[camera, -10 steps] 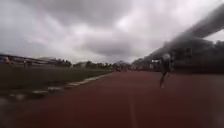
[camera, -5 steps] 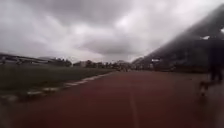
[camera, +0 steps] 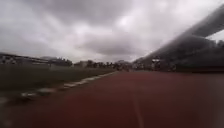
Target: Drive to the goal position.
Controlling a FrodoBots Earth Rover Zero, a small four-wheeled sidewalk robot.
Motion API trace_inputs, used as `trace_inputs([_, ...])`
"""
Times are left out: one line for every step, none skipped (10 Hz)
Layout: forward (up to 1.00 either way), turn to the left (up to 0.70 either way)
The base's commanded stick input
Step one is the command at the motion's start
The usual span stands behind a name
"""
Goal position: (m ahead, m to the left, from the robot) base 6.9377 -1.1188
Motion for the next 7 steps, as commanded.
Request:
trace_inputs([0.50,0.02])
trace_inputs([0.50,0.02])
trace_inputs([0.50,0.02])
trace_inputs([0.50,0.02])
trace_inputs([0.50,0.02])
trace_inputs([0.50,0.02])
trace_inputs([0.50,0.02])
